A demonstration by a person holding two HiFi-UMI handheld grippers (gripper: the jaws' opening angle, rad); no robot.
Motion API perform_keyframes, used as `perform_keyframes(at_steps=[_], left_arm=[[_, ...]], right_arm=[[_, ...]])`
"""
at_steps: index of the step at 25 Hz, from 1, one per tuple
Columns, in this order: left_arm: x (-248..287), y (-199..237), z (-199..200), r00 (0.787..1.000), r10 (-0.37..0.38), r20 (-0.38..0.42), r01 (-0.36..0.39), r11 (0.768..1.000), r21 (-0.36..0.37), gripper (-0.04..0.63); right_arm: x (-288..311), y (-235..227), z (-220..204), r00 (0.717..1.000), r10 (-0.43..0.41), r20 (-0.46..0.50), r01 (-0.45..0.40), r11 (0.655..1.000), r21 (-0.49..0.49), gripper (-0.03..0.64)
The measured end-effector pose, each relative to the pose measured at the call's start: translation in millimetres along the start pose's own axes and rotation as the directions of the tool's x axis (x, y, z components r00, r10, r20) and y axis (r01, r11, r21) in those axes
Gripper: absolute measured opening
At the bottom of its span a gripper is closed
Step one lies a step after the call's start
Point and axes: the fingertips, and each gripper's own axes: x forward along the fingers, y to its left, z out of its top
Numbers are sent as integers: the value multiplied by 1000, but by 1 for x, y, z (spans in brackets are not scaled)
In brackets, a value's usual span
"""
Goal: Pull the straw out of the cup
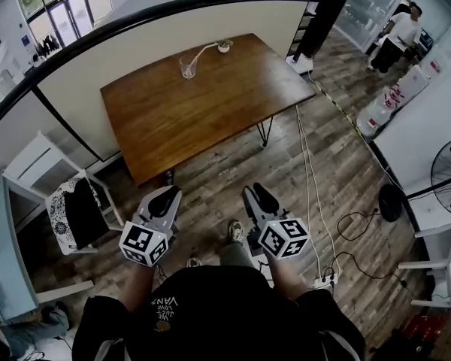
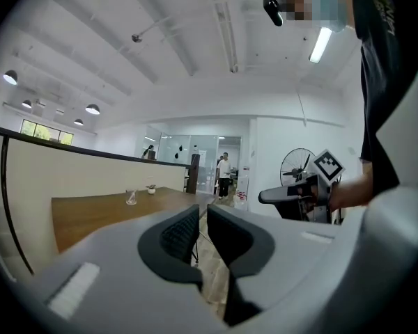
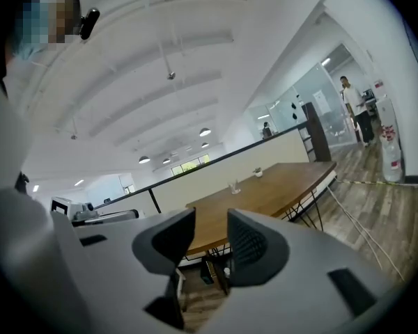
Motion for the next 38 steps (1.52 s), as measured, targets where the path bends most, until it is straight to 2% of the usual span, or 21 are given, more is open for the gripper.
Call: perform_keyframes(at_steps=[1,2,4,8,18,26,34,38], left_arm=[[8,2,1,1000,2,0,-2,1000,-6,26],[16,4,1,1000,4,-3,-4,1000,-15,46],[34,8,2,1000,7,-10,-7,999,-31,121],[67,18,5,999,34,-8,-34,998,-44,137],[138,30,18,986,167,-1,-166,985,-52,143],[177,27,18,964,267,4,-266,961,-77,143],[197,42,23,946,323,-17,-323,943,-76,143],[214,63,28,949,316,-20,-316,946,-71,144]], right_arm=[[6,-7,3,1000,4,-6,-4,1000,0,130],[12,-14,5,1000,8,-13,-8,1000,1,148],[25,-27,11,999,20,-30,-20,1000,0,160],[51,-52,23,997,53,-49,-53,999,-7,163],[96,-117,55,984,146,-104,-147,989,-8,163],[120,-159,67,963,221,-154,-224,974,-4,163],[147,-179,75,950,253,-181,-254,967,17,163],[167,-187,79,952,244,-184,-244,969,26,163]])
